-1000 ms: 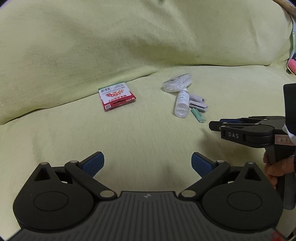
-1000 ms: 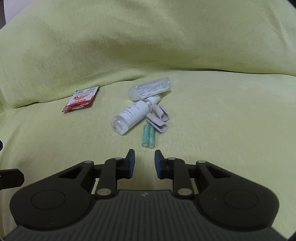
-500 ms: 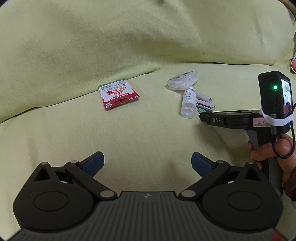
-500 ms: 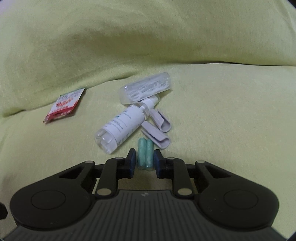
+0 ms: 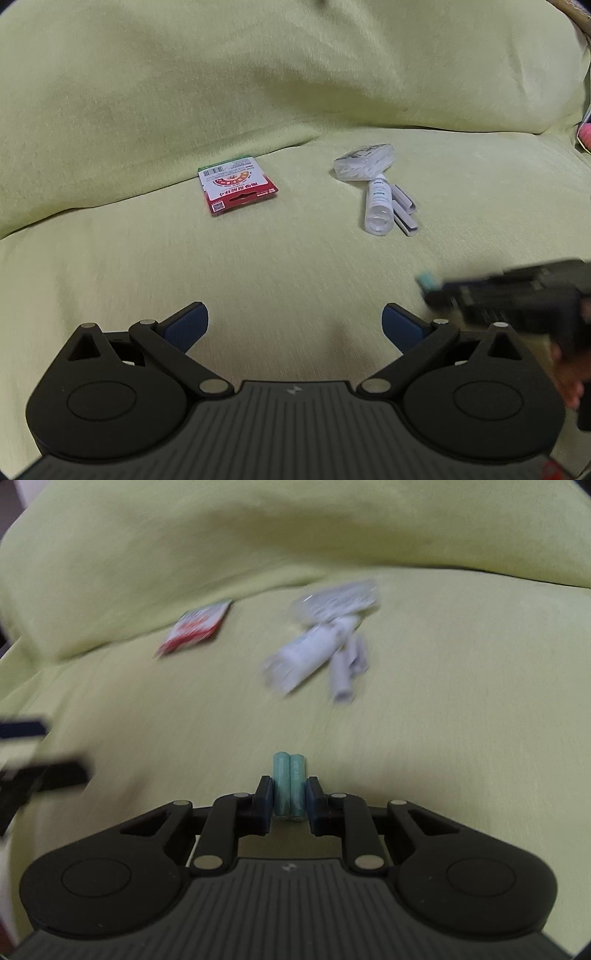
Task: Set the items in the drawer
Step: 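Close the right gripper on the two teal batteries and lift them, then carry the teal batteries with the right tool to the open drawer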
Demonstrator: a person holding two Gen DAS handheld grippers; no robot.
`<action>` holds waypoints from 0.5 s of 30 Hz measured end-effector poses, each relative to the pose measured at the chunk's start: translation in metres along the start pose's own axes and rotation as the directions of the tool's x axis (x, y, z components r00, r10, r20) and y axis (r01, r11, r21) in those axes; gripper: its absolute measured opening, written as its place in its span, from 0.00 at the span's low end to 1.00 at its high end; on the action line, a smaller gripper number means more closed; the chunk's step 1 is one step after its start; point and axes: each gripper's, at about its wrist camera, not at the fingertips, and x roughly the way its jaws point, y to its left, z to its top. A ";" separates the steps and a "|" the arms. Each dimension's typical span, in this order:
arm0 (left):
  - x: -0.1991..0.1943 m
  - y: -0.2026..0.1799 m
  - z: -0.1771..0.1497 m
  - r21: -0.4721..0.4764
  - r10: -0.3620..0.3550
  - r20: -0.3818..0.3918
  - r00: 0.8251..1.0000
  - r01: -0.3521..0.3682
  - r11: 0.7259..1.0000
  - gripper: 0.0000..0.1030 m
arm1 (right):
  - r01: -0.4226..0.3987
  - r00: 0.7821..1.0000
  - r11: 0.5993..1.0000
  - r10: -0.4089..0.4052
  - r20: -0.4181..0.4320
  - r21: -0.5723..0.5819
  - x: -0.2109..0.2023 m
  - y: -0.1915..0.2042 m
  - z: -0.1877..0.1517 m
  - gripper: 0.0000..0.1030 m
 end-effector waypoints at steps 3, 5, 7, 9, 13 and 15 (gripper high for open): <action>0.000 -0.001 -0.001 -0.002 -0.009 -0.005 1.000 0.009 1.000 0.98 | -0.009 1.000 1.000 0.009 -0.005 -0.007 -0.005 0.004 -0.006 0.20; -0.001 -0.002 -0.001 -0.001 -0.012 -0.009 1.000 0.012 1.000 0.98 | -0.014 1.000 1.000 0.014 -0.001 0.006 -0.003 0.004 -0.005 0.22; -0.002 -0.002 -0.002 0.000 -0.011 -0.011 1.000 0.011 1.000 0.98 | -0.017 1.000 1.000 0.017 0.004 0.006 0.001 0.004 -0.002 0.25; -0.003 -0.002 -0.004 -0.002 -0.007 -0.014 1.000 0.007 1.000 0.98 | -0.016 1.000 1.000 0.016 0.015 0.005 0.003 0.005 -0.003 0.25; -0.005 -0.003 -0.007 0.004 -0.008 -0.022 1.000 0.008 1.000 0.98 | 0.011 0.999 1.000 -0.009 0.047 -0.024 0.002 0.007 -0.009 0.21; -0.006 -0.005 -0.010 0.012 -0.012 -0.028 1.000 0.013 1.000 0.98 | 0.017 0.998 1.000 -0.016 0.060 -0.013 -0.002 0.007 -0.012 0.17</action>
